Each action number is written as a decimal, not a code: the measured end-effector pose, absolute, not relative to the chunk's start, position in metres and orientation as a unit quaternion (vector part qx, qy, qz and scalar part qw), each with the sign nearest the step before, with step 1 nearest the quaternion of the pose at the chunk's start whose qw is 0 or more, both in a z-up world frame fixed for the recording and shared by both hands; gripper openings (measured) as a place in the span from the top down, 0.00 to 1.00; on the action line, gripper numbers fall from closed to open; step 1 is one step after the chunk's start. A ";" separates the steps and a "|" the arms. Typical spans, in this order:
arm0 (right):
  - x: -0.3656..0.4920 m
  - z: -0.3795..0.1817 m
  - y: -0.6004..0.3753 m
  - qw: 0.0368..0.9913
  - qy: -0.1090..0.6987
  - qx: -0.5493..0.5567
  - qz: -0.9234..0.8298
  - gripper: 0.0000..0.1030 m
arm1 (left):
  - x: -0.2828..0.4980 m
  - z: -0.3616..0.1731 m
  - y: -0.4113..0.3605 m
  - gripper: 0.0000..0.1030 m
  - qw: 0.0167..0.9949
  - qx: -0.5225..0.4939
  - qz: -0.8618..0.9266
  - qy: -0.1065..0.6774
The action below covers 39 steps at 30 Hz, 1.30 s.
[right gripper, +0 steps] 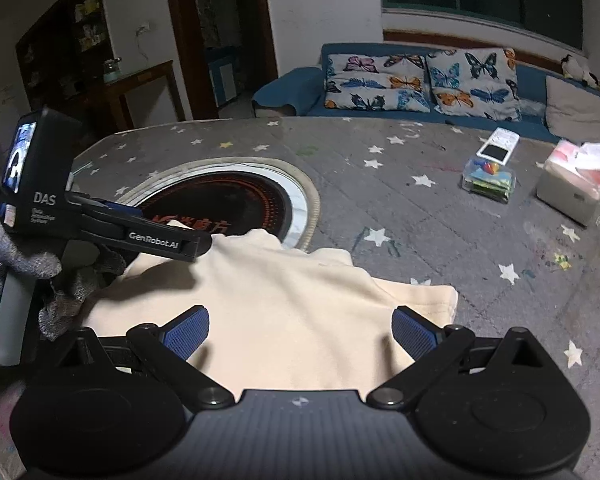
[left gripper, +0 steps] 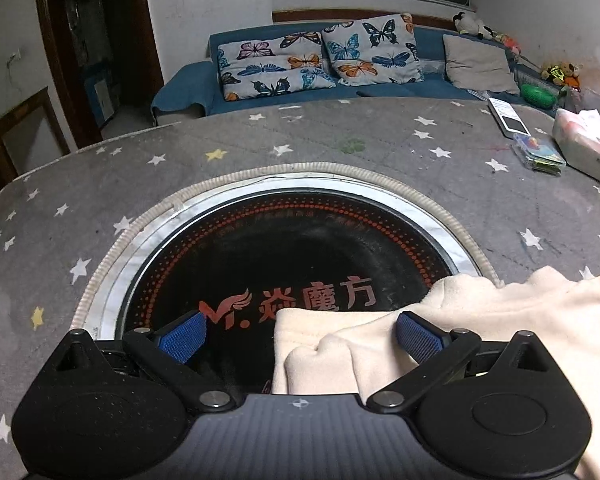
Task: Fold clothes
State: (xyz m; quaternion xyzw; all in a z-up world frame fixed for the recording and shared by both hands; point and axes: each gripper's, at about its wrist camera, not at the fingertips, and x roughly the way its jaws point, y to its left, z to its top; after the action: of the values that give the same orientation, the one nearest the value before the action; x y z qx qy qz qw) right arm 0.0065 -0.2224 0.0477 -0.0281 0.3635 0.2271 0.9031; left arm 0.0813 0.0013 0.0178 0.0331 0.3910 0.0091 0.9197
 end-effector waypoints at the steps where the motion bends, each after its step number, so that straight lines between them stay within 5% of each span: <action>1: 0.004 0.049 -0.222 0.903 0.362 -0.030 0.230 0.03 | 0.079 0.019 0.002 0.00 0.920 0.032 0.009 0.390; 39: -0.046 0.022 -0.221 0.868 0.395 -0.142 0.265 0.03 | -0.026 0.019 0.015 0.05 0.917 -0.011 0.021 0.399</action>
State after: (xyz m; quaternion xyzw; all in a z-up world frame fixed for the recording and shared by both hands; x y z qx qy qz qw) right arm -0.0461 -0.2209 0.0224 -0.1419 0.3946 0.2645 0.8684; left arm -0.0257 0.0154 0.0191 -0.0113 0.3986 0.0210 0.9168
